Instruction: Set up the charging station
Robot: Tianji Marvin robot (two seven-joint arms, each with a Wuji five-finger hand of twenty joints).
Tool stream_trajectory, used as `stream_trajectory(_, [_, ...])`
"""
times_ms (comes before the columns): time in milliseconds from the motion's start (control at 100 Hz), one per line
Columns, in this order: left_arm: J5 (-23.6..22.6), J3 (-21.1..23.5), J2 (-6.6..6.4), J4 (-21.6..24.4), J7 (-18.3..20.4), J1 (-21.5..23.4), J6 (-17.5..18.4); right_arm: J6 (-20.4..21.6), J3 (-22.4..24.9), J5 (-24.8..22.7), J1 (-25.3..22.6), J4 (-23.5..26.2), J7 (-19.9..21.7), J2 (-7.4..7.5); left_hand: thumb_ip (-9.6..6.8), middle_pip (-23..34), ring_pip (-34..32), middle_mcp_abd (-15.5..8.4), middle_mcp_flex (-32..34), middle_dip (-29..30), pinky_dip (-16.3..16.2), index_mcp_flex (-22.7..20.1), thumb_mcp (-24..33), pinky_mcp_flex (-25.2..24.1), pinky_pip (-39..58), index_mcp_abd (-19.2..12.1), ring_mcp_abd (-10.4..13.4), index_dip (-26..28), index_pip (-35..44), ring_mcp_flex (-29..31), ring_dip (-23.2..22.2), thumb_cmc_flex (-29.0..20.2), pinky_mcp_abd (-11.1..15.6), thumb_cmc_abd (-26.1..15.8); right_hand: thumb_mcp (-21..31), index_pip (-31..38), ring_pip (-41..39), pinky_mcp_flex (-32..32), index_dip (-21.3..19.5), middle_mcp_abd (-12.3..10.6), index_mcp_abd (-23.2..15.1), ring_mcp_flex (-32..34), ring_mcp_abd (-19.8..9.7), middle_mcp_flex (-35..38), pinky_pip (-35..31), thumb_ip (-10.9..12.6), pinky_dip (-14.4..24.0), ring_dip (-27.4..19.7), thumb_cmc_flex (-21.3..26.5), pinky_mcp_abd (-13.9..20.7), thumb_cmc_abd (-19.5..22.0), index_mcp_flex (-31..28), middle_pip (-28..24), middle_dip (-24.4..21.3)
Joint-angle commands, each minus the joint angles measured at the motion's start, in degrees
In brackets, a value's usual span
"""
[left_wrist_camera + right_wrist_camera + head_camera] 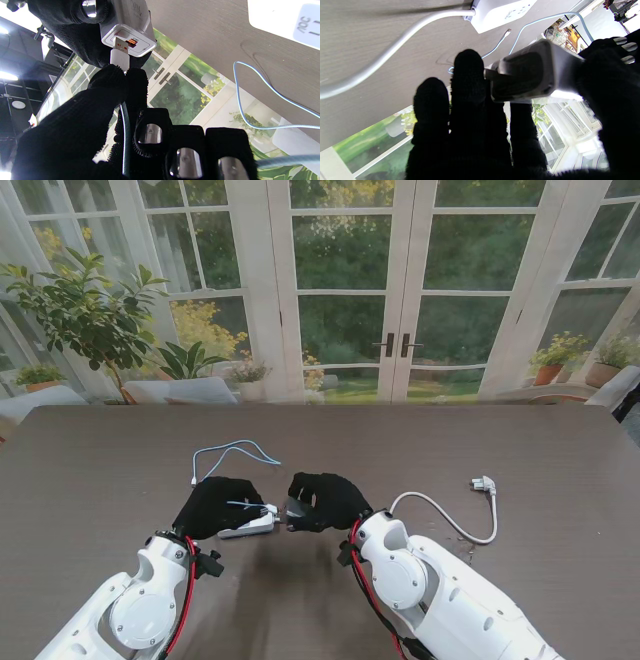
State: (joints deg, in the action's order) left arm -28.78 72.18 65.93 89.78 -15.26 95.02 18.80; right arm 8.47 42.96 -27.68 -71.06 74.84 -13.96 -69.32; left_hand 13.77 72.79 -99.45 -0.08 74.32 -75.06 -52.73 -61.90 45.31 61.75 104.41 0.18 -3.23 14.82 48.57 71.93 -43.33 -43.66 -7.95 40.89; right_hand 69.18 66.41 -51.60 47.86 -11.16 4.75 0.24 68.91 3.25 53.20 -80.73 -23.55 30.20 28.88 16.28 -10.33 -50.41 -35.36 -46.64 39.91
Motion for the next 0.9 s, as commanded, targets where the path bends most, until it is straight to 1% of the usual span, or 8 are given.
stream_trajectory(0, [0.4, -0.1, 0.43, -0.1, 0.8, 0.0, 0.0, 0.5, 0.3, 0.0, -0.7, 0.9, 0.8, -0.15, 0.01, 4.2, -5.0, 0.8, 2.5, 0.0, -0.5, -2.3, -0.7, 2.4, 15.6, 1.5, 2.8, 0.5, 0.3, 1.0, 0.1, -0.9, 6.1, -3.0, 9.7, 15.5, -1.6, -0.2, -3.1, -3.3, -9.8, 1.9, -0.4, 4.3, -2.5, 3.7, 0.5, 3.6, 10.6, 0.0, 4.0, -5.1, -6.0, 2.3])
stream_trajectory(430, [1.1, -0.3, 0.55, -0.4, 0.7, -0.2, -0.2, 0.8, 0.9, 0.9, -1.3, 1.5, 1.3, -0.08, 0.02, 4.2, -5.0, 0.8, 2.5, 0.0, -0.5, -2.2, -0.6, 2.3, 15.6, 1.6, 2.8, 0.5, 0.3, 1.0, 0.1, -1.0, 6.1, -3.1, 9.6, 15.5, -1.6, -0.2, -3.1, -3.1, -9.4, 1.9, 0.2, 4.3, -2.4, 3.7, 0.6, 3.6, 10.9, 0.0, 3.8, -5.2, -5.9, 2.3])
stream_trajectory(450, [1.1, -0.3, 0.55, -0.4, 0.8, -0.2, -0.2, 0.8, 0.9, 0.9, -1.3, 1.6, 1.3, -0.08, 0.03, 4.2, -5.0, 0.8, 2.5, 0.0, -0.5, -2.3, -0.7, 2.3, 15.6, 1.5, 2.8, 0.5, 0.3, 1.0, 0.1, -0.9, 6.0, -3.0, 9.6, 15.5, -1.6, -0.1, -3.1, -3.0, -9.4, 2.0, -0.3, 4.3, -2.4, 3.7, 0.6, 3.6, 10.8, 0.1, 3.9, -5.2, -5.9, 2.3])
stream_trajectory(620, [1.3, -0.5, 0.57, -0.6, 0.8, -0.3, -0.1, 0.9, 1.0, 1.1, -1.5, 1.8, 1.4, -0.05, 0.04, 4.2, -5.0, 0.8, 2.5, 0.0, -0.5, -2.2, -0.7, 2.3, 15.6, 1.6, 2.8, 0.5, 0.3, 1.0, 0.1, -0.9, 6.0, -3.1, 9.6, 15.5, -1.6, -0.1, -3.1, -3.0, -9.4, 2.0, 0.1, 4.3, -2.4, 3.8, 0.6, 3.6, 10.9, 0.0, 3.8, -5.2, -5.9, 2.3])
stream_trajectory(890, [2.1, -0.8, 0.61, -1.0, 1.2, -0.6, 0.1, 1.0, 1.2, 1.4, -1.7, 2.0, 1.5, -0.06, 0.01, 4.2, -5.0, 0.8, 2.5, 0.0, -0.5, -2.3, -0.8, 2.3, 15.6, 1.6, 2.8, 0.5, 0.3, 1.0, 0.1, -1.0, 6.0, -3.1, 9.5, 15.5, -1.6, -0.1, -3.1, -3.0, -9.2, 2.1, -0.1, 4.4, -2.4, 3.8, 0.6, 3.6, 11.0, 0.0, 3.8, -5.3, -5.9, 2.3])
